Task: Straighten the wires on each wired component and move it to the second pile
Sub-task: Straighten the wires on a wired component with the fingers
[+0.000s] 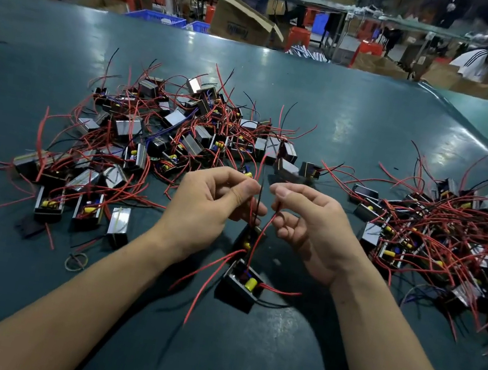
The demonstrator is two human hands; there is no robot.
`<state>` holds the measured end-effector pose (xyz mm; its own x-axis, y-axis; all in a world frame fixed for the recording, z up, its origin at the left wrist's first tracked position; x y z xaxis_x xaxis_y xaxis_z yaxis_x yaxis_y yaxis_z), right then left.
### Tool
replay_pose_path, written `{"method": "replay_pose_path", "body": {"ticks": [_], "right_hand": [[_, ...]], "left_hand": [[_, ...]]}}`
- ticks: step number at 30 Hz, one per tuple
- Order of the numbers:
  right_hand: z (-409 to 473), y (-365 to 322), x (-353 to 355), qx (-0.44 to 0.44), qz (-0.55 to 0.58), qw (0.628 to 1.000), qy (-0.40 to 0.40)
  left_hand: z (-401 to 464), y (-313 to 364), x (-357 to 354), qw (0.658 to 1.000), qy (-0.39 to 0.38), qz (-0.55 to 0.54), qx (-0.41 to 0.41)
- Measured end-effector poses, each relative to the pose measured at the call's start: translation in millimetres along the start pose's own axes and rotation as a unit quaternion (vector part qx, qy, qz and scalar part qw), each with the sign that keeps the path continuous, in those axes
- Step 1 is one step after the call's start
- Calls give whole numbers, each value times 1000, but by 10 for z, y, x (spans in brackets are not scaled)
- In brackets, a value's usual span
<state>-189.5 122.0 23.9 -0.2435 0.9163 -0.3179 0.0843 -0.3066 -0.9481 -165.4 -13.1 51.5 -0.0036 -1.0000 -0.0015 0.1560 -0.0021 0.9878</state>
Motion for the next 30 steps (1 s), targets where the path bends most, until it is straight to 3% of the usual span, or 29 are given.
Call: {"method": "replay_pose_path", "body": {"ticks": [4, 11, 17, 22, 25, 30], "right_hand": [[0, -15, 14, -4, 25, 1000, 6], [-26, -48, -15, 3, 9, 1000, -12], [-45, -142, 34, 3, 54, 998, -35], [-43, -257, 172, 34, 81, 996, 3], [-32, -253, 204, 51, 43, 997, 26], [-22, -175, 113, 56, 18, 998, 21]], "left_hand": [[20, -70, -11, 1000, -5, 8, 25], [-19, 29, 162, 990, 91, 98, -46], [-21, 131, 241, 970, 122, 197, -78], [4, 94, 174, 989, 79, 122, -35], [30, 57, 75, 998, 25, 52, -8], [32, -36, 3, 994, -18, -84, 62]]}}
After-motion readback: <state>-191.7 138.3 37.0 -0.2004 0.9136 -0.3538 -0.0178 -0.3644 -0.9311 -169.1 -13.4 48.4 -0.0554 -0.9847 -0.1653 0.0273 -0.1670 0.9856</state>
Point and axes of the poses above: each hand's wrist, its own z-axis towards the middle knuckle, its own x-axis out of the back of the hand, y = z × x, the point moved 10 cm from there along z, towards the middle knuckle, and after that the axes turned 5 degrees about x, right-handed, at the moved point
